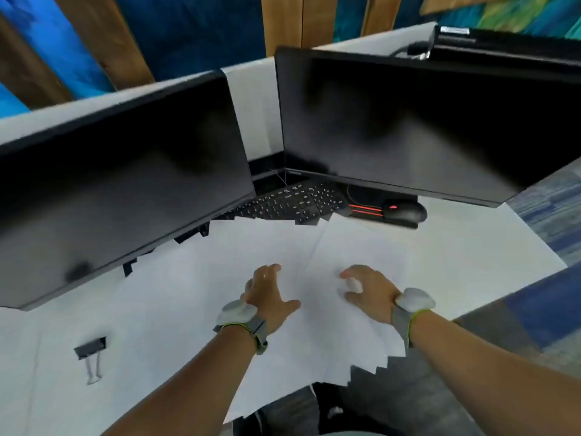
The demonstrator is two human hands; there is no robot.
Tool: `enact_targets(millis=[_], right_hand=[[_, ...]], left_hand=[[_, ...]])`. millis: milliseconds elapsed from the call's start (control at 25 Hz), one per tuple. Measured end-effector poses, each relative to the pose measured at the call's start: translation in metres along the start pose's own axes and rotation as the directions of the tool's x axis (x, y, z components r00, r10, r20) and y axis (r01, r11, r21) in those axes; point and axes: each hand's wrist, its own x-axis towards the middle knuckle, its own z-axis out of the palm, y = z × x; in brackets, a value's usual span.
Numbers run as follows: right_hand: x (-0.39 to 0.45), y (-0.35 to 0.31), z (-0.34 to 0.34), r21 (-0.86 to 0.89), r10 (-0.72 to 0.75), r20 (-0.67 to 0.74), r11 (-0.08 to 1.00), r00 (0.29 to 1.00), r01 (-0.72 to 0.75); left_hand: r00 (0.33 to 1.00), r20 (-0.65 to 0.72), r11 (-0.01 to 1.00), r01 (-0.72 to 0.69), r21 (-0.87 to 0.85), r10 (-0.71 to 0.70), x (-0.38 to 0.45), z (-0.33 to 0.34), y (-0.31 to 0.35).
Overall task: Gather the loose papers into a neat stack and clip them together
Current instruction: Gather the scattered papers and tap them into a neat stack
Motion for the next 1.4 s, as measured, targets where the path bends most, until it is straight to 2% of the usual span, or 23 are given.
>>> enact_targets(millis=[120,200,360,480,560,640,680,720,800,920,1000,1120,1160,1280,1360,1400], right_hand=[[-0.006,0.021,0.016,-0.204,0.013,0.058,0.979,0.998,-0.001],[-0.008,0.032,0.025,-0.316,0.003,0.098,0.948,0.995,0.028],[-0.003,0.034,0.026,-0.299,0.009,0.060,0.954,0.998,0.009],[-0.001,0.031,0.029,-0.254,0.000,0.069,0.967,0.998,0.018],[-0.001,0.030,0.029,-0.237,-0.017,0.012,0.971,1.000,0.020],[-0.001,0.034,0.028,-0.229,0.099,-0.172,0.964,0.980,-0.138],[-0.001,0.036,0.027,-0.166,0.214,-0.249,0.952,0.945,-0.259],[-0.001,0.037,0.025,-0.083,0.333,-0.266,0.927,0.905,-0.366],[0.000,0.041,0.028,-0.079,0.402,-0.204,0.902,0.892,-0.425],[0.000,0.040,0.033,-0.128,0.348,-0.096,0.925,0.933,-0.358],[-0.002,0.036,0.033,-0.058,0.318,-0.081,0.945,0.945,-0.323],[-0.005,0.034,0.031,0.090,0.246,-0.163,0.968,0.955,-0.234],[-0.006,0.034,0.029,0.193,0.273,-0.192,0.952,0.943,-0.237],[-0.002,0.031,0.022,0.545,0.495,-0.234,0.780,0.837,-0.309],[0.002,0.026,0.021,0.688,0.605,-0.174,0.639,0.777,-0.344],[0.005,0.024,0.023,0.753,0.620,-0.122,0.567,0.775,-0.335]], left_hand=[[0.991,-0.014,0.973,0.130,0.189,-0.130,0.011,0.021,-0.004],[0.980,-0.059,0.951,0.199,0.236,-0.190,0.019,0.031,-0.008],[0.975,-0.077,0.946,0.223,0.235,-0.210,0.023,0.045,-0.014],[0.975,-0.078,0.961,0.217,0.170,-0.206,0.025,0.043,-0.007],[0.967,-0.120,0.961,0.241,0.135,-0.226,0.029,0.036,-0.005],[0.961,-0.114,0.961,0.264,0.086,-0.253,0.034,0.029,-0.008],[0.962,-0.079,0.964,0.264,0.033,-0.260,0.037,0.028,-0.010],[0.966,-0.031,0.966,0.255,-0.039,-0.257,0.039,0.028,-0.012],[0.974,0.058,0.961,0.226,-0.161,-0.220,0.040,0.028,-0.014],[0.978,0.125,0.952,0.191,-0.241,-0.165,0.039,0.032,-0.011],[0.979,0.142,0.943,0.180,-0.280,-0.145,0.034,0.038,-0.005],[0.980,0.132,0.945,0.182,-0.273,-0.150,0.028,0.048,0.004],[0.981,0.115,0.946,0.182,-0.268,-0.156,0.026,0.049,0.006],[0.976,0.081,0.923,0.215,-0.319,-0.200,0.026,0.043,0.006],[0.978,0.071,0.917,0.208,-0.339,-0.196,0.025,0.038,0.001],[0.981,0.074,0.931,0.195,-0.308,-0.181,0.024,0.036,-0.001]])
